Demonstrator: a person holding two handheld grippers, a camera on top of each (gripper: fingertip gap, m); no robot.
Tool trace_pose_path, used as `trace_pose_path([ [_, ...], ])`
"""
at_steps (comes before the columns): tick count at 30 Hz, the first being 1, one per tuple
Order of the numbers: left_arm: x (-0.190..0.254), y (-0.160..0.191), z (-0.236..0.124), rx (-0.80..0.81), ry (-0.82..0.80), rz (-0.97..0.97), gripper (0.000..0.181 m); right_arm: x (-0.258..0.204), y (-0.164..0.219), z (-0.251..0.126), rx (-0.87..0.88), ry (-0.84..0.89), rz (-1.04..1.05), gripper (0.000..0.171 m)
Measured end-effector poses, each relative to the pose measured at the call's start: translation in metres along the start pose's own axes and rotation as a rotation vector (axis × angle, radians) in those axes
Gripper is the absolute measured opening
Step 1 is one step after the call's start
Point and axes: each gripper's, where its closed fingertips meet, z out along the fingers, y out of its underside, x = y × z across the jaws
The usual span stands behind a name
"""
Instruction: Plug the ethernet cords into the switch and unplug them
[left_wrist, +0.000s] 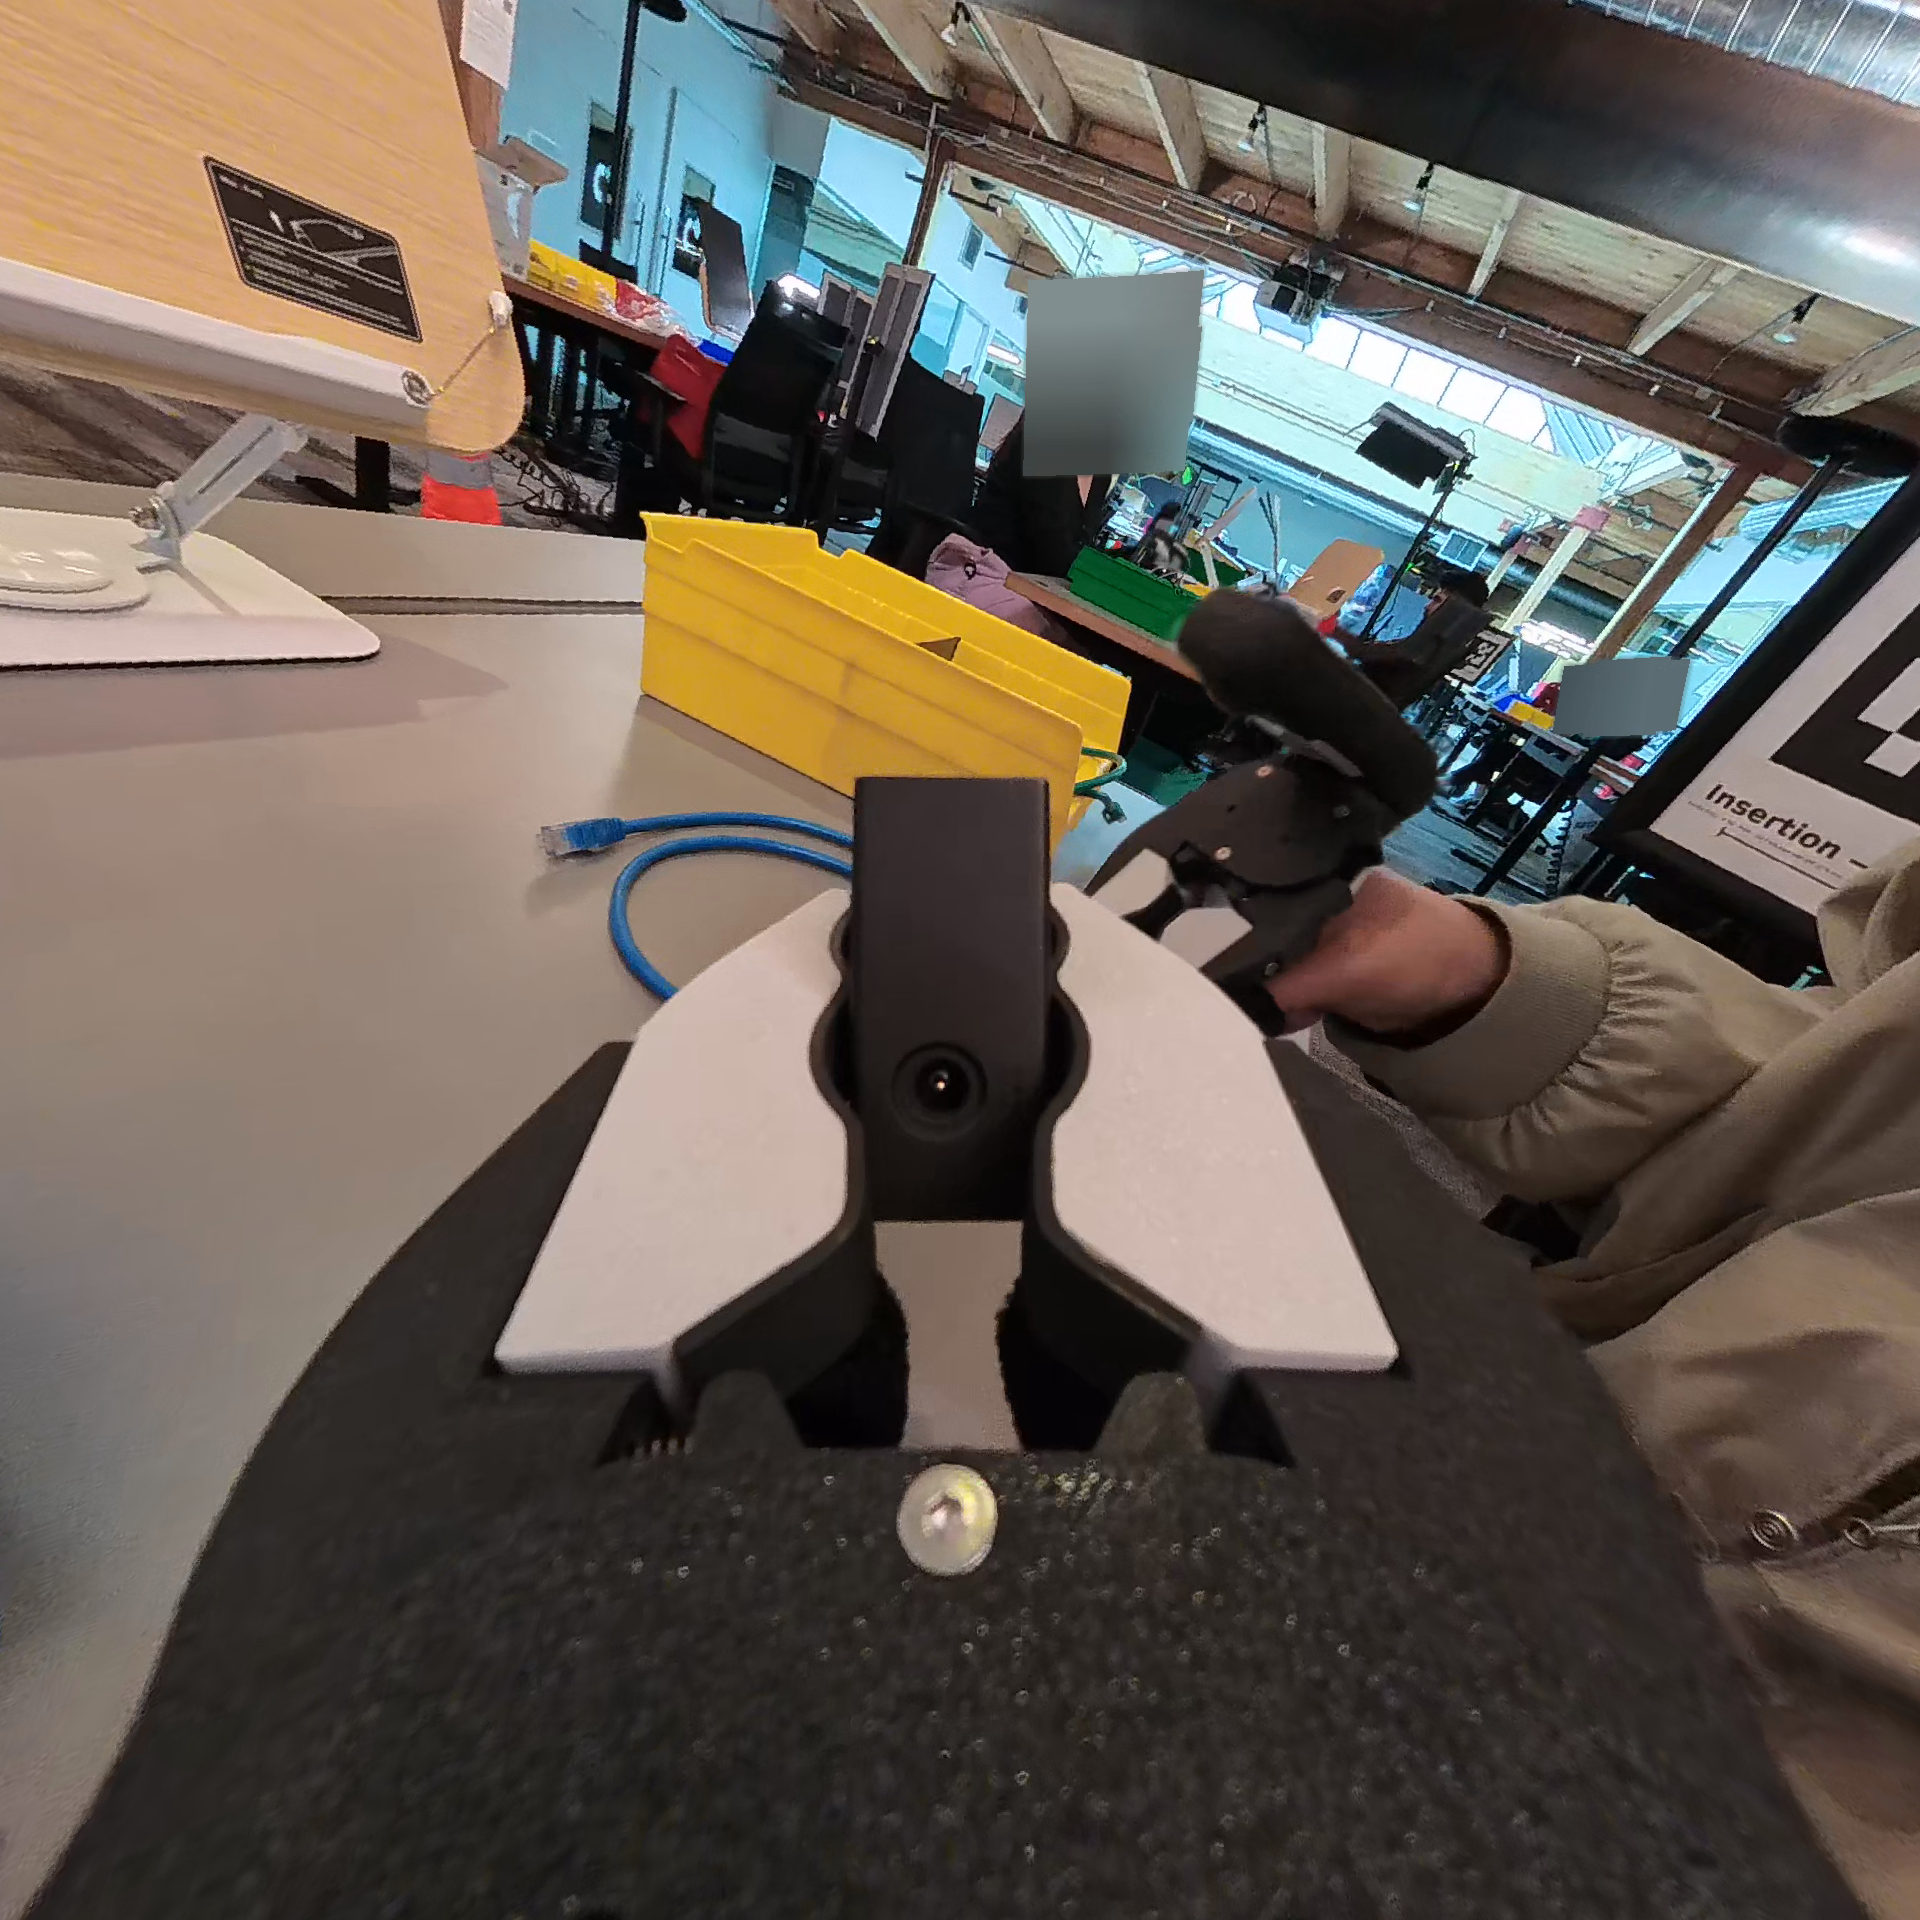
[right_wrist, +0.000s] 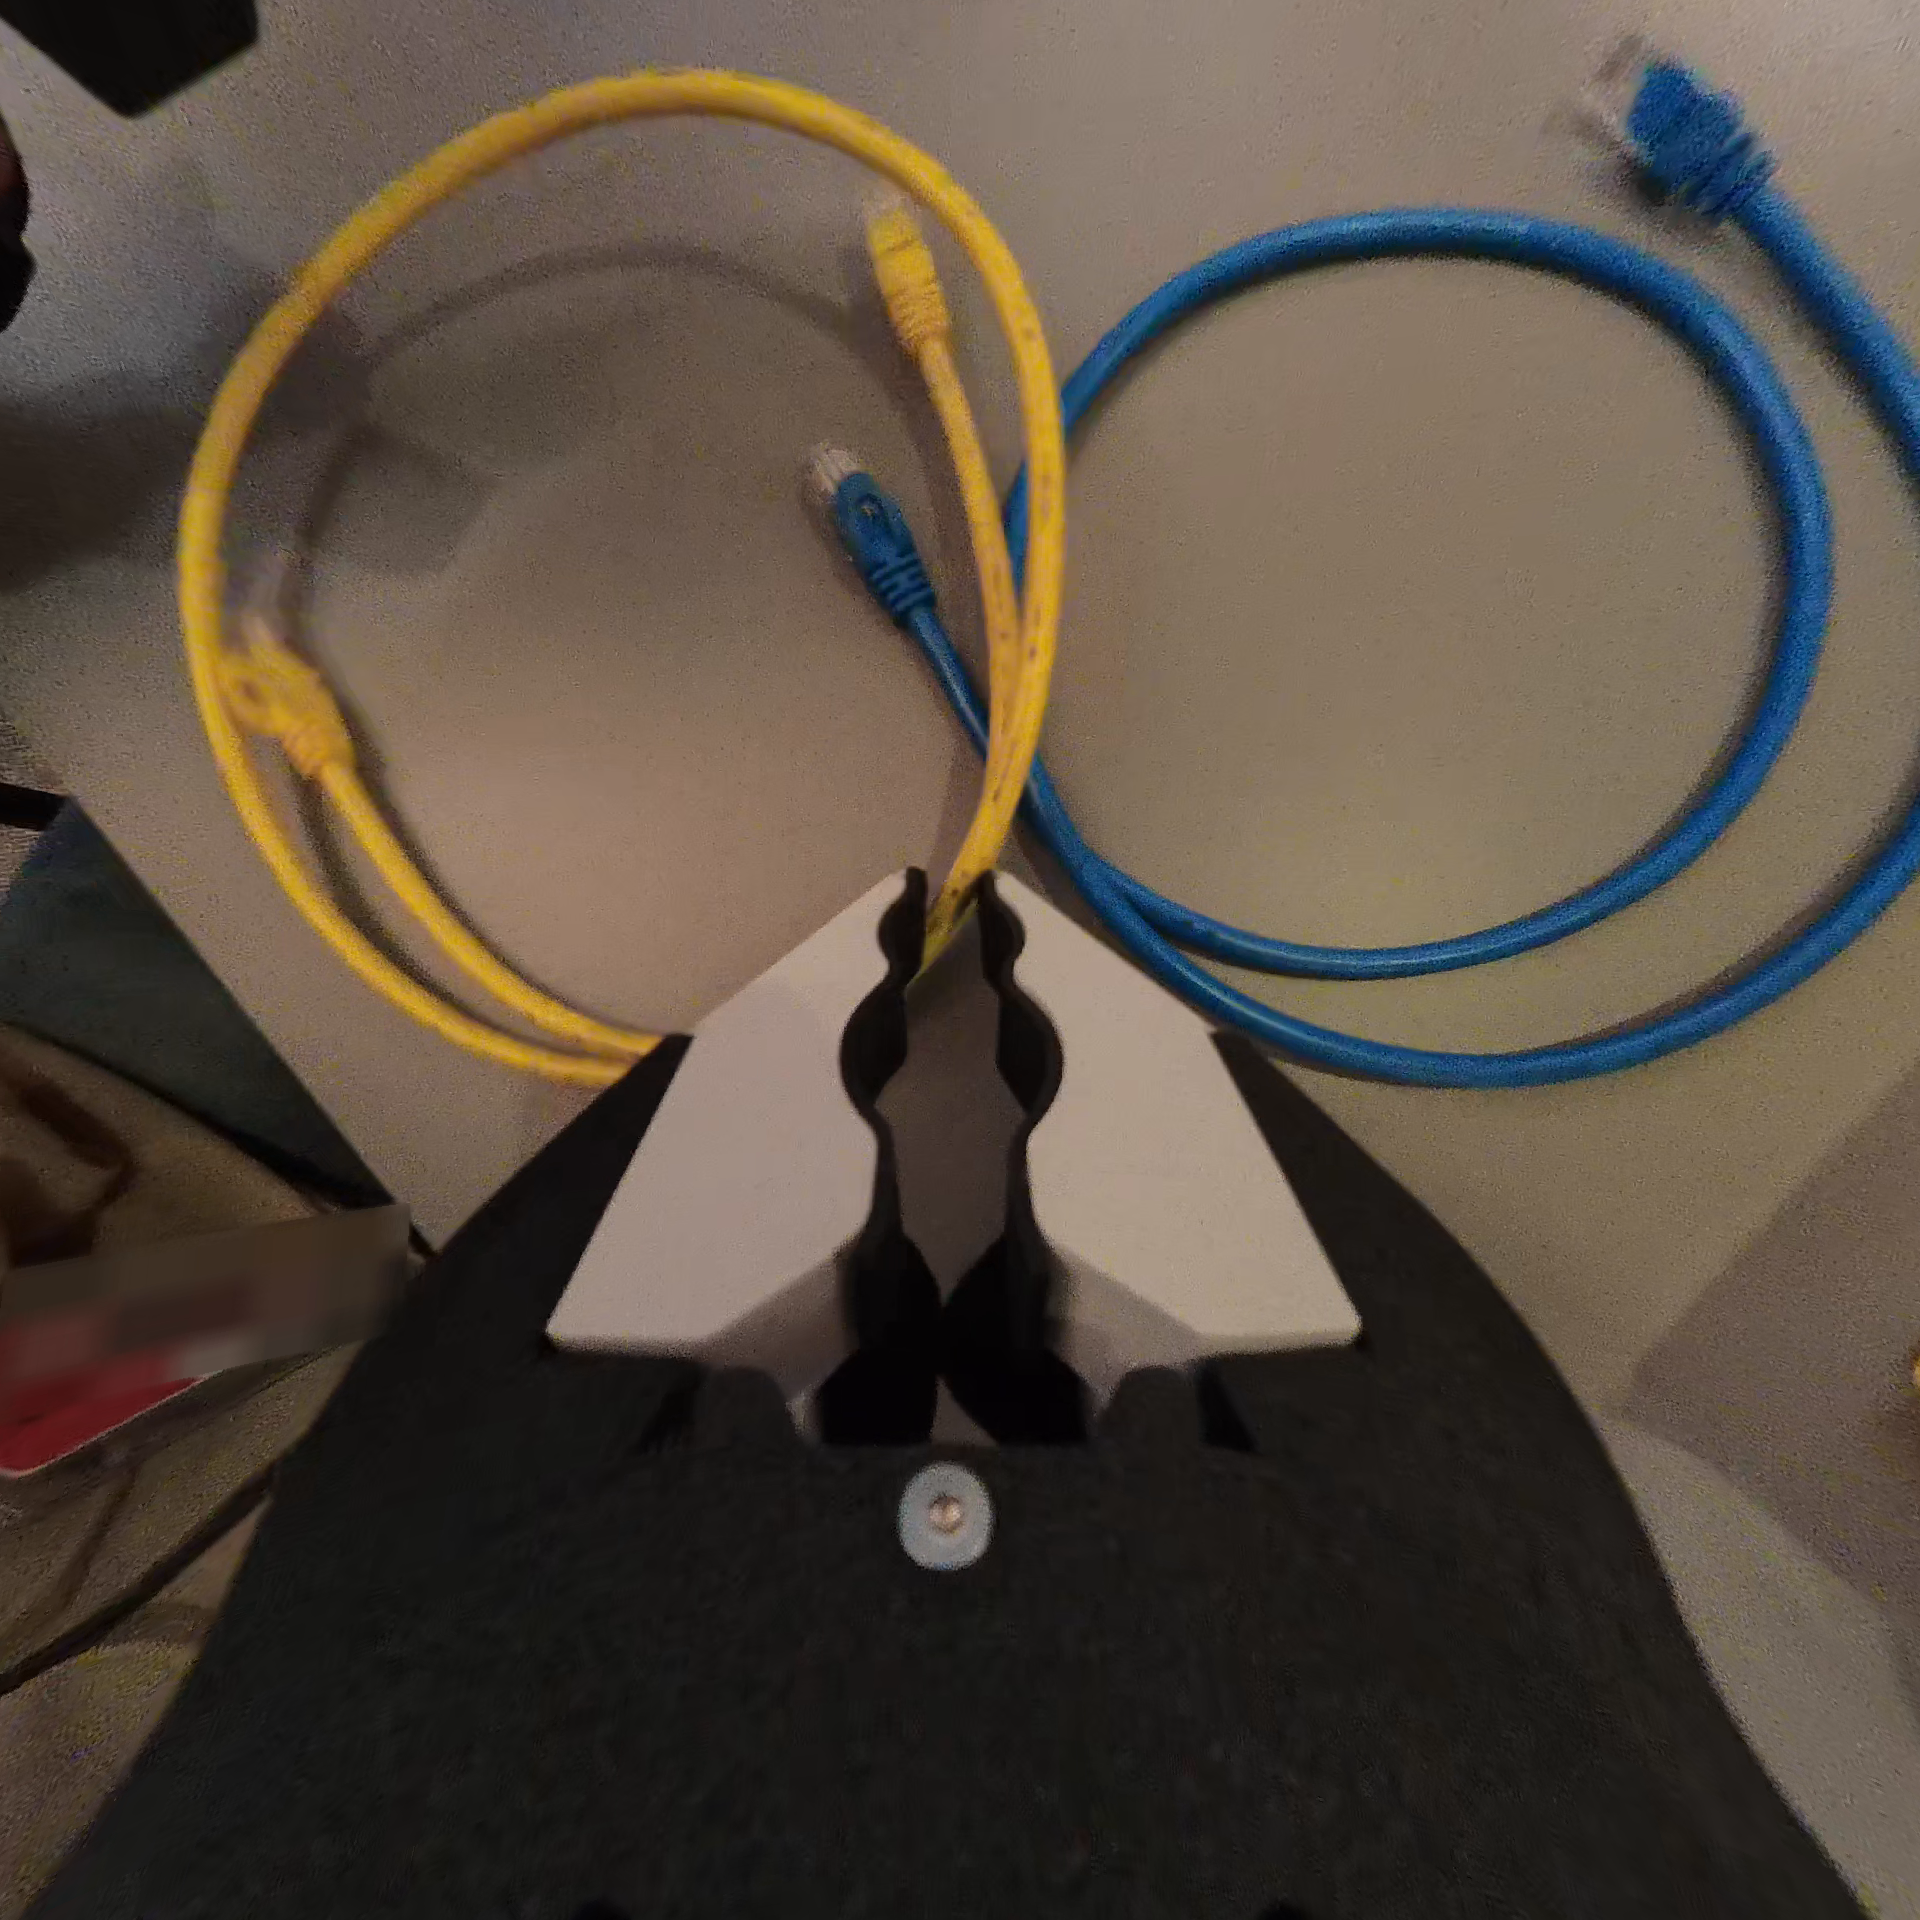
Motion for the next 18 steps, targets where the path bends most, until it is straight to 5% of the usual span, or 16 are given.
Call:
trace_pose_path([
  [6,-0.005,-0.006,-0.006,0.029,-0.022,-0.006,0.029,0.022,-0.032,-0.042,0.096,0.216,-0.201,0.003],
  [10,-0.009,-0.01,-0.011,0.053,-0.023,-0.031,0.029,0.025,-0.005,-0.034,-0.059,0.093,-0.101,0.005],
  [14,-0.008,-0.01,-0.01,0.05,-0.018,-0.032,0.029,0.019,0.025,-0.015,-0.177,0.051,-0.094,0.027],
  [18,-0.006,-0.007,-0.007,0.038,-0.015,-0.026,0.029,0.017,0.027,-0.007,-0.178,0.075,-0.097,0.018],
])
